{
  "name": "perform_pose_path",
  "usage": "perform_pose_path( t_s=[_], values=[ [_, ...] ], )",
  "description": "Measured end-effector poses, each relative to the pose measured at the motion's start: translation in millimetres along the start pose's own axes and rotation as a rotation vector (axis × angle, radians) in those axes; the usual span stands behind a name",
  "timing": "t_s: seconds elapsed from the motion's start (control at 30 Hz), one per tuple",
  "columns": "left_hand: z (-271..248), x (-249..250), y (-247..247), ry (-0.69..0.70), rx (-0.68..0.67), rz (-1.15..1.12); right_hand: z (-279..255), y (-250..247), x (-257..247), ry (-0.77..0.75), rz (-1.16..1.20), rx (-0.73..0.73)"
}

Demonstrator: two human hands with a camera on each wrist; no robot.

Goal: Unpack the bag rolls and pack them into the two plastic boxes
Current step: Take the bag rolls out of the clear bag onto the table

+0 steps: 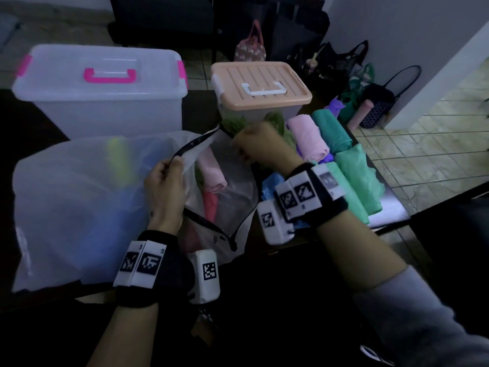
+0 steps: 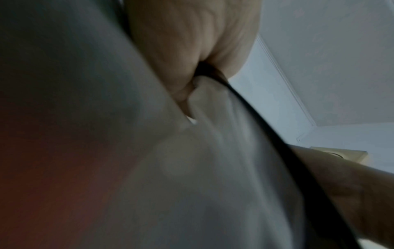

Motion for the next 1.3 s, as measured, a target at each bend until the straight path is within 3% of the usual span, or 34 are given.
perform_pose_path(
  t_s=[0.07, 0.1, 0.23, 0.47, 0.8, 1.03, 1.17, 1.3],
  values=[
    [-1.3, 1.7, -0.2, 0.008, 0.001, 0.013, -4.0, 45.4, 5.5, 0.046, -0.046, -0.247],
    [-1.8, 2.2, -0.1, 0.011, 0.002, 0.022, -3.3, 60.1, 8.4, 0.062, -0.076, -0.287],
    [-1.6, 2.7, -0.7, -0.007, 0.007, 0.014, 3.7, 87.9, 19.6, 0.169, 0.030, -0.287],
    [-2.5, 2.1, 0.0, -0.030, 0.003, 0.003, 4.4, 90.1, 22.2, 0.293, 0.263, -0.304],
    [-4.0, 2.1, 3.0, -0.026, -0.002, 0.014, 4.4, 78.1, 25.3, 0.297, 0.269, -0.260],
    [-5.5, 4.3, 4.5, -0.014, -0.011, 0.015, -18.6, 61.3, 46.1, 0.406, 0.662, -0.240],
    [-5.5, 4.1, 4.8, -0.013, -0.014, 0.012, -40.4, 26.9, 65.5, 0.407, 0.701, -0.168],
    [-3.4, 0.6, 5.1, -0.022, -0.023, 0.011, -59.8, -19.3, 89.8, 0.335, 0.504, 0.057]
  ],
)
Point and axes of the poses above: each hand's wrist, its own z-axis towards the middle knuckle, its own y-axis out of the palm, x = y × z, the point moved 8 cm from there along z, towards the middle knuckle, and after that the axes turned 6 degrees about -x, right-handed, at the moved point
